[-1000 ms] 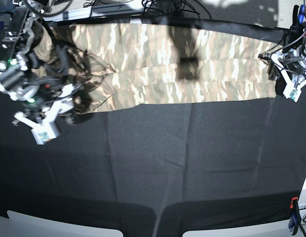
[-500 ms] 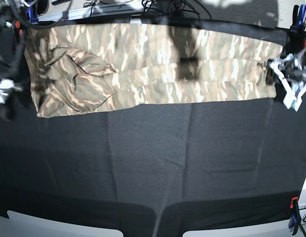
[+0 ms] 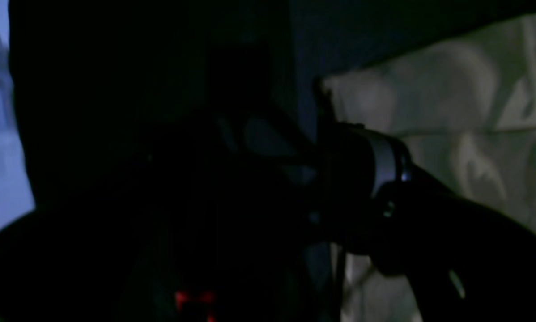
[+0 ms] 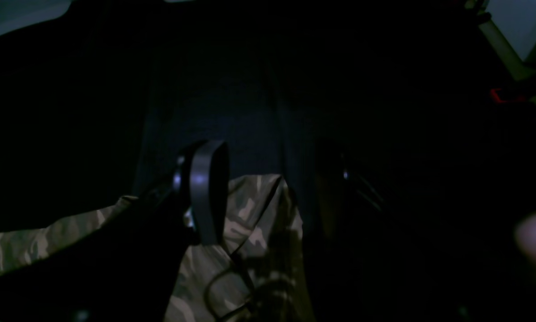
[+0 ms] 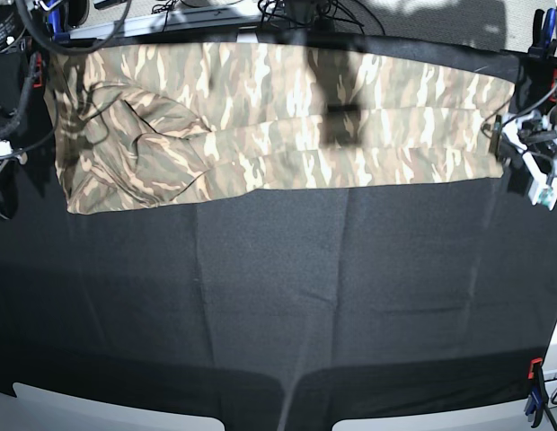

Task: Layout the t-shirt on the table in an organized manner, then fold the t-shirt properly
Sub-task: 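Release the shirt and move both grippers outward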

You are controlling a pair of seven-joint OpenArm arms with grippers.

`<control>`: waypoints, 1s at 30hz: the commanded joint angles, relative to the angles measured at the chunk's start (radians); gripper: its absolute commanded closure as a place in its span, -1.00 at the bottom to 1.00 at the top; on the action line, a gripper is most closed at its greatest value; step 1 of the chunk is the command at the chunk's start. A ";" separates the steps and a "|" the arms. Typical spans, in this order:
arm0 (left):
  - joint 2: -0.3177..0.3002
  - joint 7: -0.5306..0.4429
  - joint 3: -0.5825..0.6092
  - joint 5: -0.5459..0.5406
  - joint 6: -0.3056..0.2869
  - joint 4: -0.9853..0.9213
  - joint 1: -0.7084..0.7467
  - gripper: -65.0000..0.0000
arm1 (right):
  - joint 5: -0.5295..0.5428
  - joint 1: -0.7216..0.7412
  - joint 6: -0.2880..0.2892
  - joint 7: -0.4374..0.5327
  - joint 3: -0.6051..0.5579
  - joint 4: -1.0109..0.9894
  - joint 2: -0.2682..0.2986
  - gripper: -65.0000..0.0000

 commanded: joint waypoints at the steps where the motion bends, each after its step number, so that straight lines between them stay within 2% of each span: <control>1: -0.030 -0.013 -0.011 -0.044 -0.009 0.017 -0.014 -0.40 | 0.026 0.005 0.008 0.027 0.001 0.017 0.017 0.07; 3: -0.050 0.018 -0.011 -0.173 -0.048 0.017 -0.019 -0.40 | 0.026 0.005 0.008 0.027 0.001 0.017 0.018 0.07; 6: -0.082 0.064 -0.011 -0.430 -0.135 0.017 -0.034 -0.39 | 0.026 0.005 0.008 0.027 0.001 0.017 0.017 0.07; 8: -0.086 0.091 -0.012 -0.527 -0.187 0.017 -0.054 -0.39 | 0.025 0.005 0.008 0.027 0.001 0.017 0.017 0.07; 13: -0.087 0.111 -0.013 -0.538 -0.202 0.007 -0.091 -0.39 | 0.053 -0.023 0.013 0.026 0.001 0.017 0.013 0.07; 15: -0.086 0.112 -0.013 -0.548 -0.201 -0.016 -0.103 -0.39 | 0.092 -0.056 0.051 0.027 0.001 0.017 0.002 0.07; 18: -0.086 0.117 -0.027 -0.605 -0.204 -0.070 -0.108 -0.39 | 0.112 -0.108 0.066 0.027 0.001 0.018 -0.015 0.07; 19: -0.086 0.127 -0.040 -0.636 -0.216 -0.093 -0.108 -0.39 | 0.111 -0.125 0.066 0.027 0.001 0.018 -0.020 0.07; 22: -0.086 0.178 -0.096 -0.787 -0.298 -0.170 -0.108 -0.39 | 0.126 -0.177 0.066 0.027 0.001 0.018 -0.047 0.07; 25: -0.077 0.234 -0.153 -0.909 -0.364 -0.235 -0.107 -0.39 | 0.212 -0.235 0.066 0.027 0.001 0.018 -0.080 0.07; 27: -0.074 0.246 -0.178 -0.936 -0.374 -0.267 -0.107 -0.39 | 0.264 -0.273 0.066 0.026 0.001 0.018 -0.106 0.07; 30: -0.074 0.248 -0.182 -0.931 -0.379 -0.309 -0.106 -0.39 | 0.272 -0.320 0.066 0.024 0.001 0.022 -0.142 0.07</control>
